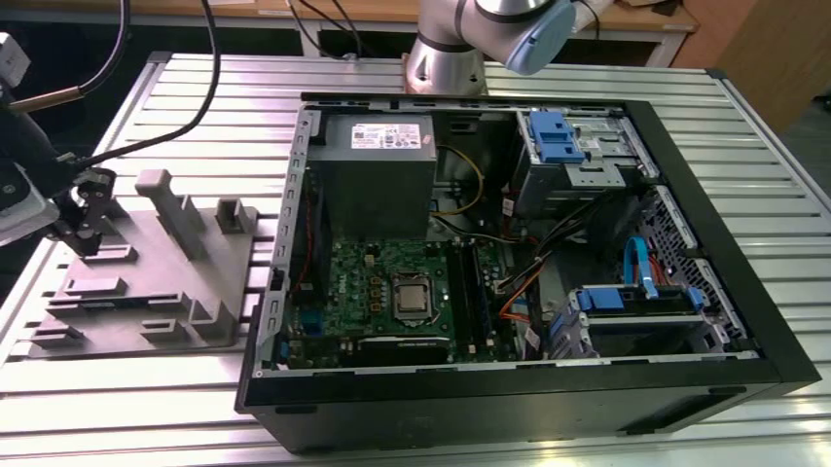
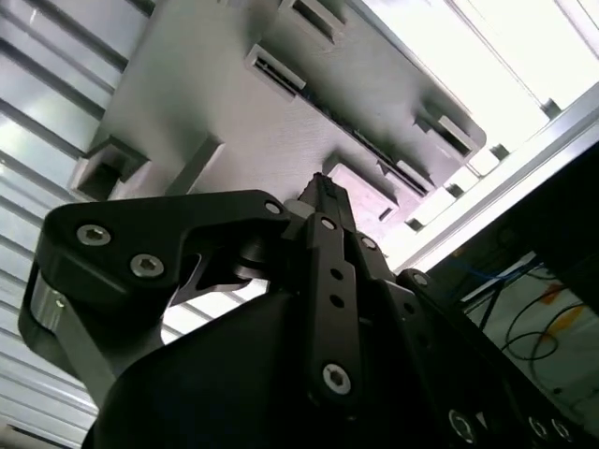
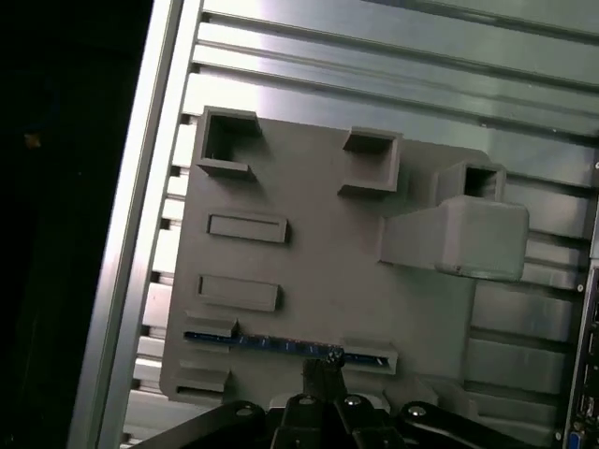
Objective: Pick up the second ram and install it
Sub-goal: 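Pick up the second ram and move it above second insertion slot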
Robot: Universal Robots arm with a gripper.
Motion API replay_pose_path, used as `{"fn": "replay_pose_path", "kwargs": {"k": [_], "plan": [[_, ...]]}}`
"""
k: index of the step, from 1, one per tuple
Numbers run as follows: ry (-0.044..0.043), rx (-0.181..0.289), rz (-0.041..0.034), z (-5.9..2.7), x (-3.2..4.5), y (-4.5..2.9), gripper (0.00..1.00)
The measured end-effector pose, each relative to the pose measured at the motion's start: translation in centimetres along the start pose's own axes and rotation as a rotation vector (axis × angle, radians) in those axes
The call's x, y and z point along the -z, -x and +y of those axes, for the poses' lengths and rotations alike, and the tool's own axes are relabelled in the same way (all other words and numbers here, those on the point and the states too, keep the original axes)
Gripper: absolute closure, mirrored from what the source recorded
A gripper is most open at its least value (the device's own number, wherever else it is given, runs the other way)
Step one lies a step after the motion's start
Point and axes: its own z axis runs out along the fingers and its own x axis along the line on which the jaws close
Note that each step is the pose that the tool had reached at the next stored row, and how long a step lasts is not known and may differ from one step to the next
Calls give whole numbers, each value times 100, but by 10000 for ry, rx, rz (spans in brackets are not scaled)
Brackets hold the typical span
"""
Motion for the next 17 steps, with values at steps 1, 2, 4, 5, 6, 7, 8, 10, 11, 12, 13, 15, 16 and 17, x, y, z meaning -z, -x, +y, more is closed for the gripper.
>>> {"fn": "replay_pose_path", "kwargs": {"k": [1,2,4,5,6,7,8,10,11,12,13,15,16,17], "plan": [[2,173,8,0,-1,0,90],[4,355,16,0,-2,0,90],[7,714,32,0,-4,0,90],[8,898,41,0,-6,0,90],[7,1078,49,-1,-7,0,90],[5,1264,58,-1,-8,0,90],[4,1442,68,-1,-9,0,90],[1,1818,86,-1,-12,0,90],[-1,1999,94,-1,-13,0,90],[-2,2179,104,-1,-14,0,90],[-4,2357,113,-1,-15,0,90],[-7,2716,131,-1,-17,0,90],[-9,2909,140,-1,-19,0,90],[-10,3088,149,-1,-20,0,90]]}}
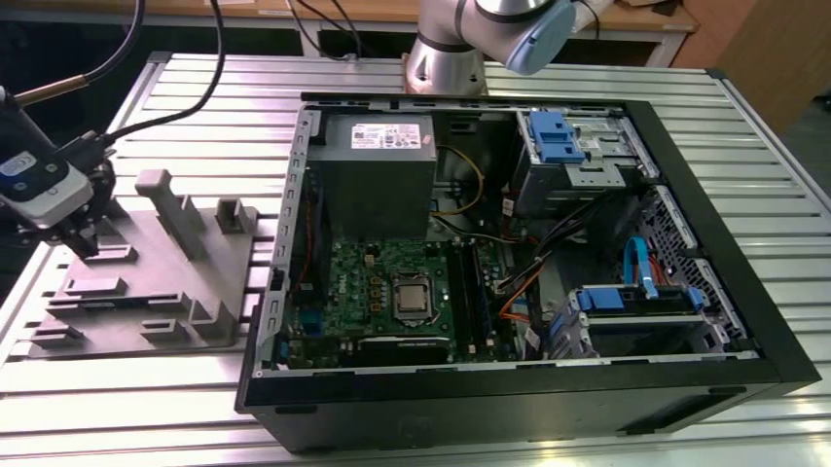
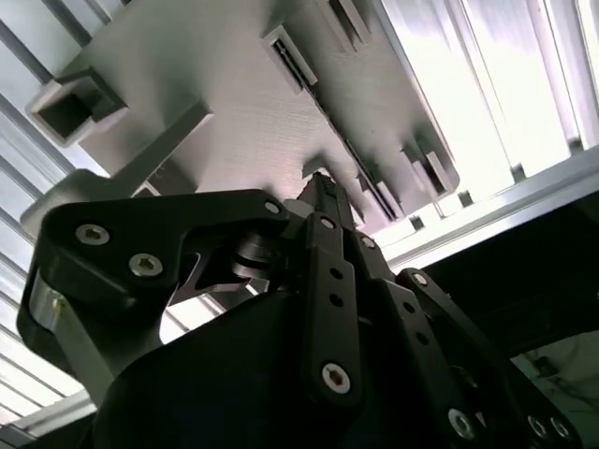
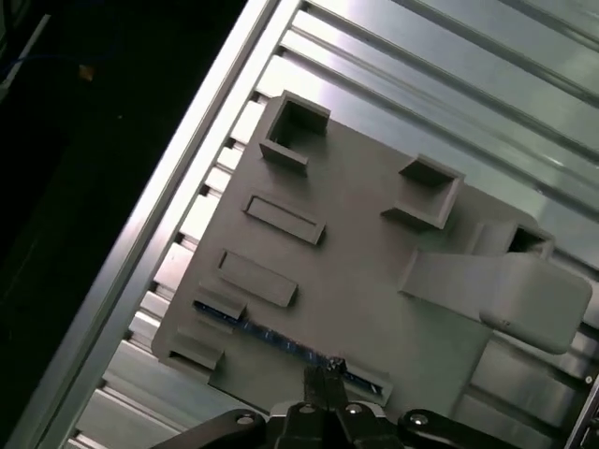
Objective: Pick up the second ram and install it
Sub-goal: 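Pick up the second ram and move it above second insertion slot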
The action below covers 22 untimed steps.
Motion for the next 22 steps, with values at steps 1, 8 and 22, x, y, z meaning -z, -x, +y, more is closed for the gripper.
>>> {"fn": "replay_pose_path", "kwargs": {"k": [1,8,22], "plan": [[-1,180,8,0,-1,0,90],[-8,1454,71,-1,-10,0,90],[36,3997,157,-1,-45,-1,90]]}}
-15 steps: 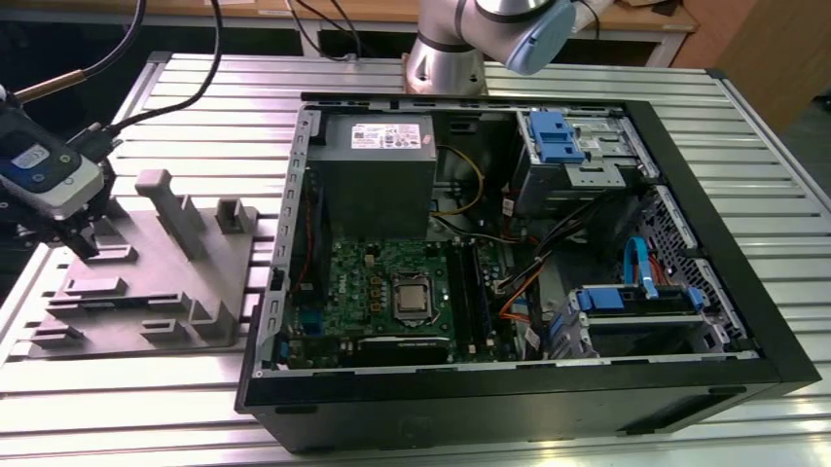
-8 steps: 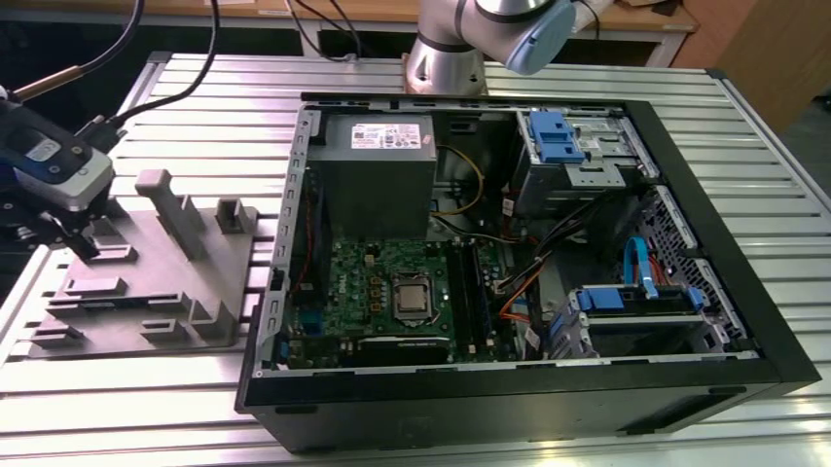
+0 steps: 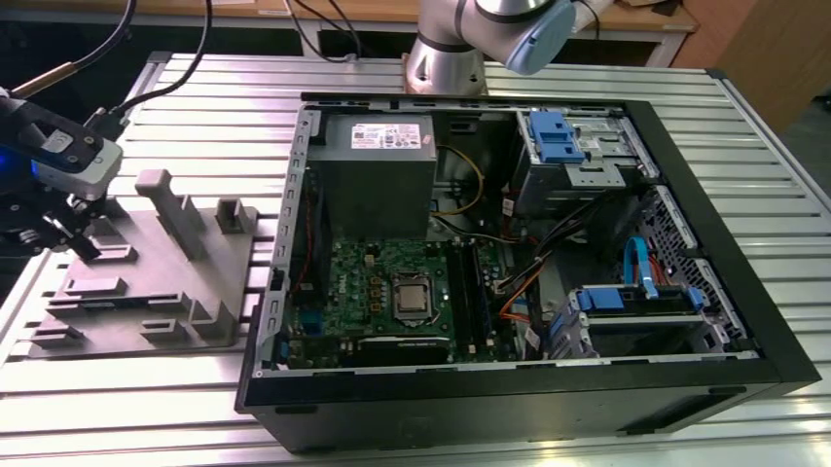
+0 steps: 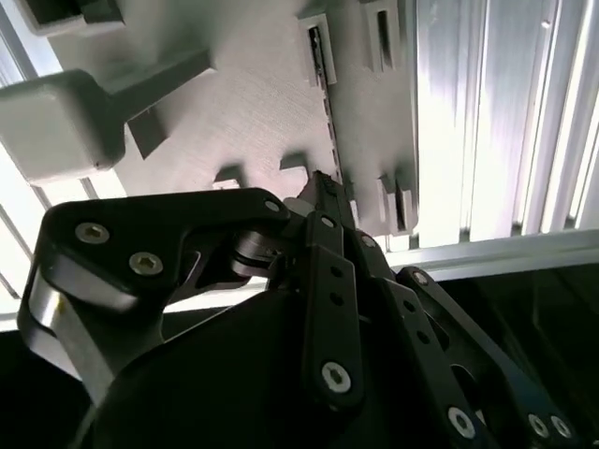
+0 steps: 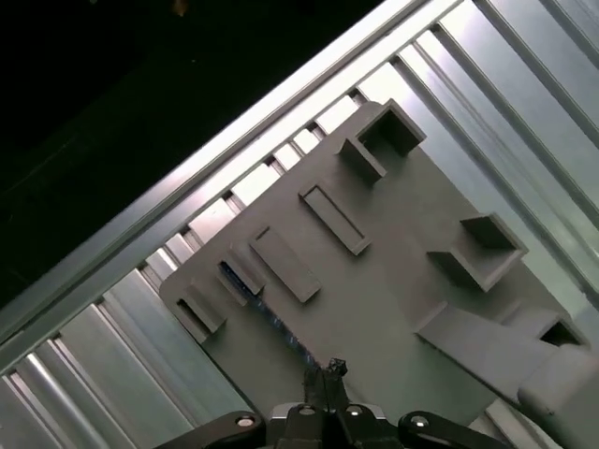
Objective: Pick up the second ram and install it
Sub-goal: 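Pick up the second ram and move it above second insertion slot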
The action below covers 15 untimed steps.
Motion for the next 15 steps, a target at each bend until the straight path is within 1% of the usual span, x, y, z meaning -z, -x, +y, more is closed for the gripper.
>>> {"fn": "replay_pose_path", "kwargs": {"k": [15], "plan": [[48,2727,85,-1,-38,-1,90]]}}
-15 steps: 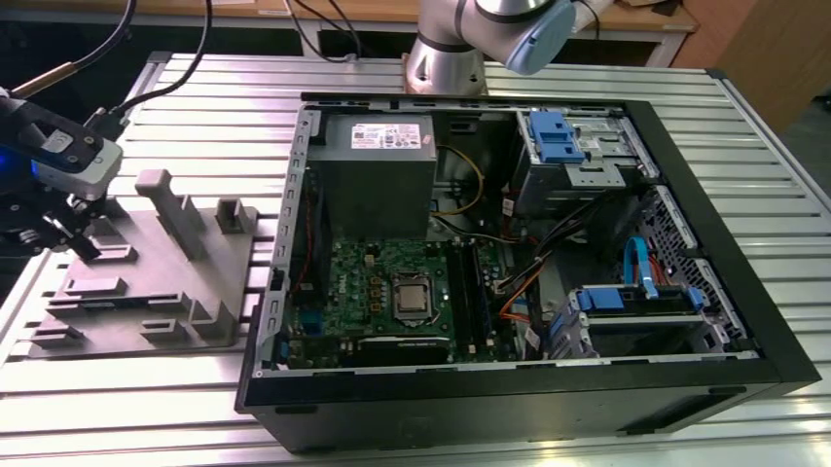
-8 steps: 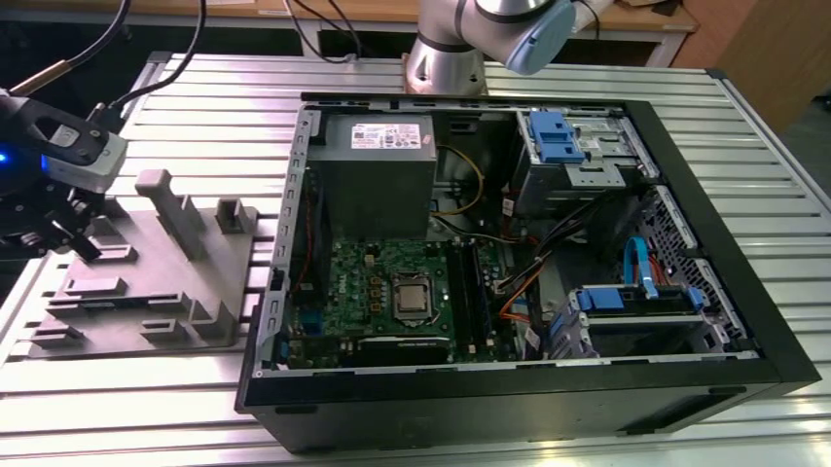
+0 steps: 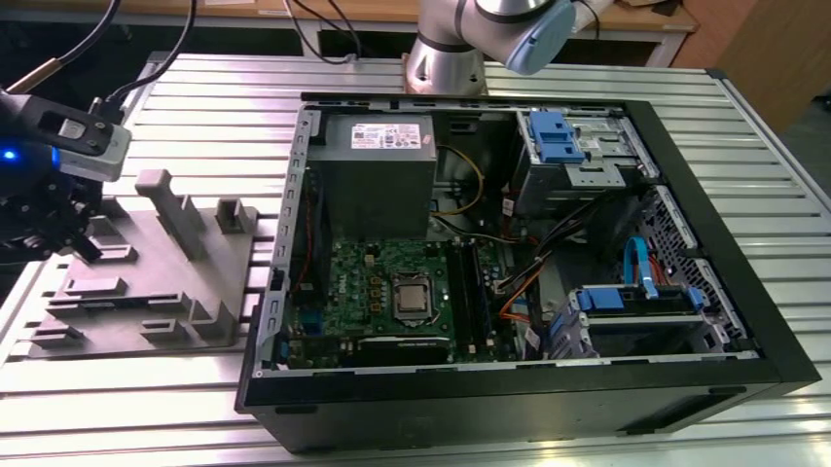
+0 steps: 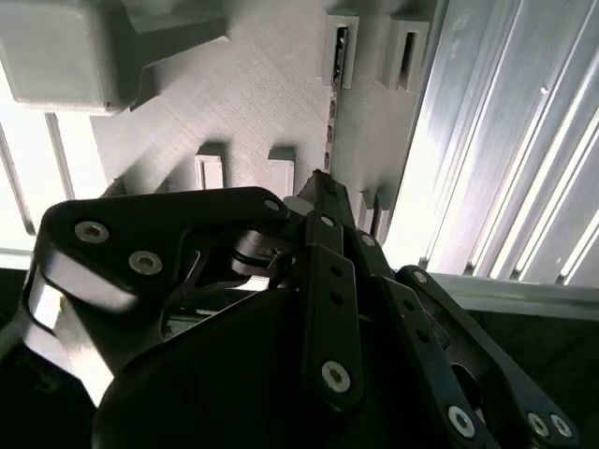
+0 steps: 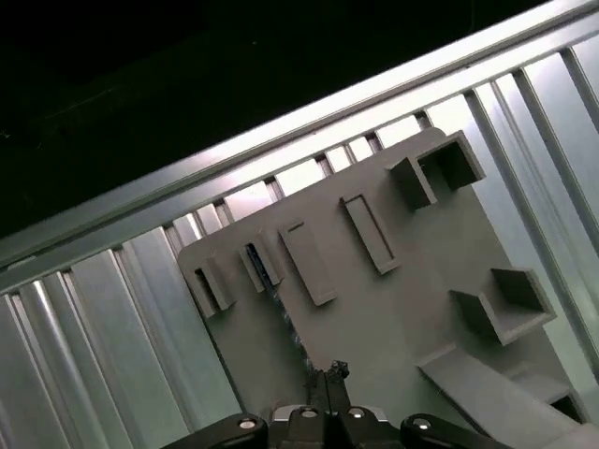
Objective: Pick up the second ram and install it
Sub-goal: 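Pick up the second ram and move it above second insertion slot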
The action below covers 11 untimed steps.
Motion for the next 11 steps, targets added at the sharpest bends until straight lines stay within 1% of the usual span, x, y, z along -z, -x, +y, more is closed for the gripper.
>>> {"fn": "replay_pose_path", "kwargs": {"k": [5,11], "plan": [[14,886,29,-1,-16,0,90],[33,1974,62,-2,-57,-1,90]]}}
